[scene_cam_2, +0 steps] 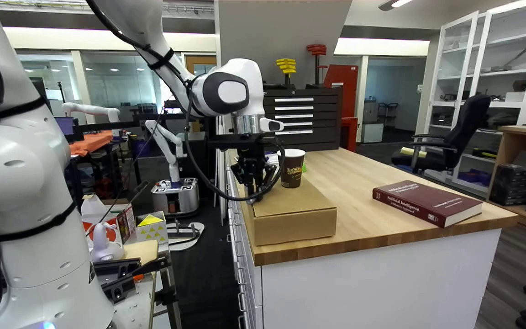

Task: Put the marker in the cup

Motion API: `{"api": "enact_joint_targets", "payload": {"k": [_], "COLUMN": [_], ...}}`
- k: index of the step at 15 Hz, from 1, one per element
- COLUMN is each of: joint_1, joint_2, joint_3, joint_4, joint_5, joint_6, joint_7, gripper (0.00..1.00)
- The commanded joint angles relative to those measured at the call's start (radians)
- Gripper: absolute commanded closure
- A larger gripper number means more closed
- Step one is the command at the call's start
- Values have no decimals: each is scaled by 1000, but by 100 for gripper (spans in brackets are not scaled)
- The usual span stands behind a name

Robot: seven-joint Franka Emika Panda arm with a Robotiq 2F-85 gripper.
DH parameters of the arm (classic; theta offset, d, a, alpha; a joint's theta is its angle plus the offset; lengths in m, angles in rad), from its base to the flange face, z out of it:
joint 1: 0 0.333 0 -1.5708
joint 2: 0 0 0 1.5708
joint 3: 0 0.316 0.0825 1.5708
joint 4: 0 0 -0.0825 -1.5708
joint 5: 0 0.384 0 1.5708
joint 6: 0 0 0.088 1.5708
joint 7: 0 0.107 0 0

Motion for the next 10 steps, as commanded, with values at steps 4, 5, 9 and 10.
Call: {"api": "enact_joint_targets", "payload": {"k": [4,5,9,10], "joint_1": [-26,-31,-40,-41], "joint_2": [-125,-139,-181,-179], "joint_3": [-19,-19,-15,-11], "joint_4": [45,59,141,170], "joint_5": [-50,-68,-137,-156], "joint_6": [-162,-192,-328,-360], "joint_7": [-21,-18,-18,-17], "gripper": [94,94,94,94]}}
